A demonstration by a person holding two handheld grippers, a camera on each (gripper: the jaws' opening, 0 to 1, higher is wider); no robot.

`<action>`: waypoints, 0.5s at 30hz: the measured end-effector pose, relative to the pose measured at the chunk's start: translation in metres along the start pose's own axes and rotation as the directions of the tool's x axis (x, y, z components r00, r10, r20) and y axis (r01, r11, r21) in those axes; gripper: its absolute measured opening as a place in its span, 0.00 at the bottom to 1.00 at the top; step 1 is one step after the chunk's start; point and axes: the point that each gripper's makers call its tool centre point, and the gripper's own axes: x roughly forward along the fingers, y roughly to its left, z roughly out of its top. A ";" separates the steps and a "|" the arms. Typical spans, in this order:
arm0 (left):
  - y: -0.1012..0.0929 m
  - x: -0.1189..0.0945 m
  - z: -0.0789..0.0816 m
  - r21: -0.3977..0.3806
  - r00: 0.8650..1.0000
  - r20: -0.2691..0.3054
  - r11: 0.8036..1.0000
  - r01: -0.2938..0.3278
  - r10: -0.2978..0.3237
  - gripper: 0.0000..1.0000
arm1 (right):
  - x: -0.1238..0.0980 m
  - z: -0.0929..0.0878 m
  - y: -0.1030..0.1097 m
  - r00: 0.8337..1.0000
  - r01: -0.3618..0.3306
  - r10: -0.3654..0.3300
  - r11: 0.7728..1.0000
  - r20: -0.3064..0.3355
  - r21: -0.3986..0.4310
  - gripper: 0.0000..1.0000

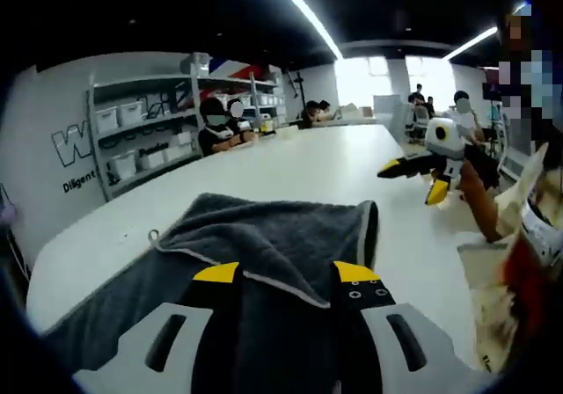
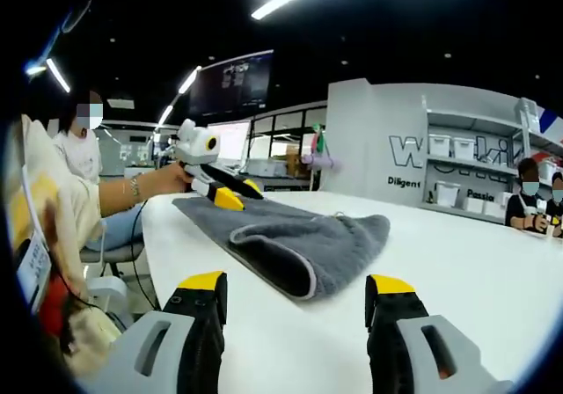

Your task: Fold the towel on the table until its edges align and the towel forms a compact rectangular stack.

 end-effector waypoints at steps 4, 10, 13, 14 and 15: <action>-0.016 0.001 -0.009 0.064 1.000 -0.020 0.998 0.017 -0.016 0.33 | 0.002 -0.001 0.005 1.000 -0.006 0.006 1.000 -0.002 -0.005 0.63; -0.020 0.007 -0.024 0.243 0.995 -0.099 0.970 -0.002 0.027 0.31 | 0.006 -0.004 0.002 1.000 0.028 -0.028 1.000 -0.003 -0.004 0.56; -0.022 0.007 -0.024 0.267 0.995 -0.095 0.964 -0.002 0.028 0.28 | 0.009 -0.007 -0.001 0.998 0.059 -0.059 0.998 -0.013 -0.025 0.48; -0.022 0.007 -0.024 0.272 0.995 -0.097 0.962 -0.002 0.030 0.26 | 0.011 -0.009 -0.003 0.997 0.074 -0.075 0.996 -0.021 -0.048 0.47; -0.021 0.008 -0.025 0.279 0.994 -0.100 0.960 -0.006 0.035 0.26 | 0.012 -0.010 -0.003 0.996 0.085 -0.086 0.994 -0.025 -0.062 0.45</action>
